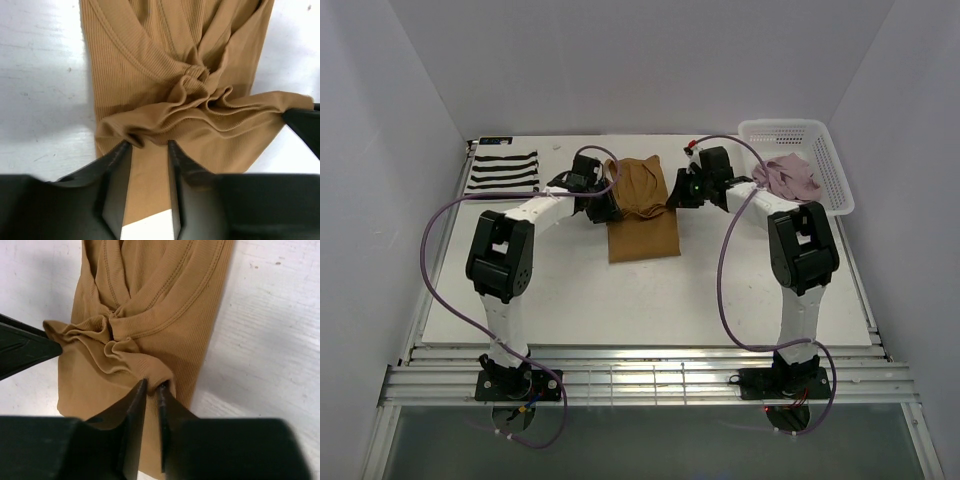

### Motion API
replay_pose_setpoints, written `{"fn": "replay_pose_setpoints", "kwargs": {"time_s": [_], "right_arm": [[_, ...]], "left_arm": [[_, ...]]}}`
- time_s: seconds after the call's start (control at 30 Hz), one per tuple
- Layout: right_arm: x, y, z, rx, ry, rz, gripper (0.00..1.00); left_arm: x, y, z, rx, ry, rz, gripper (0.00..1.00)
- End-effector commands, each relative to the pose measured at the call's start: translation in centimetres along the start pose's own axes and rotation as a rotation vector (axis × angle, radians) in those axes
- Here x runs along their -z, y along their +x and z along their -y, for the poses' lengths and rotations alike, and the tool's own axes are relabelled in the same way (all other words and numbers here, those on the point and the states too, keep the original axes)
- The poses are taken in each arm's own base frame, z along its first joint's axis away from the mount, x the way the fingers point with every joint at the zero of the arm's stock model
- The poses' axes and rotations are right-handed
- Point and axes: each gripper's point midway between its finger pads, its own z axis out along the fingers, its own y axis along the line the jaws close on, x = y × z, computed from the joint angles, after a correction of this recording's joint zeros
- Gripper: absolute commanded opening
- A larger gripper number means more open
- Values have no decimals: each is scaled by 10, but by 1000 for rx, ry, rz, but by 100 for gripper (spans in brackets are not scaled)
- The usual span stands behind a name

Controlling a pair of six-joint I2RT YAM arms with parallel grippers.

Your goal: Fold and stack the tank tops

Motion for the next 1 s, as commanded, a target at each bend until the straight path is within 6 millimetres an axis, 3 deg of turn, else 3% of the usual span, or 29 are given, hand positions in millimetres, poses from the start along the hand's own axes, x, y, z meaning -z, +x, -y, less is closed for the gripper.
{"fn": "replay_pose_setpoints", "kwargs": {"time_s": [0.0,0.07,0.13,0.23,0.27,0.4,0.43,0.47,0.5,0.53,0.57,0.6,0.63,0.67,0.7,0.83,0.97], "right_arm": [[0,-29,-14,39,-82,31,23],[-4,-28,-14,36,-99,12,33],[-4,-40,-16,53,-112,24,47],[2,-50,-18,73,-122,26,61],[6,-52,-19,82,-117,30,64],[22,-35,-17,80,-96,10,86],[26,-29,-18,79,-95,3,93],[34,-13,-16,69,-90,-20,90],[37,-3,-14,50,-82,-33,90],[48,-2,-19,49,-85,-21,90],[50,23,-12,10,-68,-64,90],[53,34,-13,-8,-72,-73,90],[62,29,-22,-23,-101,-23,90],[64,59,-18,-62,-109,-68,90],[68,65,-20,-67,-119,-65,90],[74,88,-15,-81,-104,-109,91],[70,107,-10,-106,-106,-150,94]], "left_arm": [[4,-18,11,-16,37,30,47],[5,-27,16,-24,50,41,59],[6,-37,19,-26,56,58,64],[12,-48,26,-31,81,69,68],[16,-53,31,-35,94,78,76],[31,-42,33,-42,120,60,98],[34,-37,31,-35,119,53,98],[47,-36,35,-37,131,65,98],[45,-19,22,-24,110,33,98],[48,-12,19,-4,106,27,98],[61,-8,21,-1,123,38,98],[56,13,6,18,104,1,98],[59,22,3,39,107,-9,98],[66,29,3,45,124,-15,98],[62,48,-8,58,112,-48,98],[59,76,-21,81,112,-91,98],[51,88,-27,99,112,-122,96]]}}
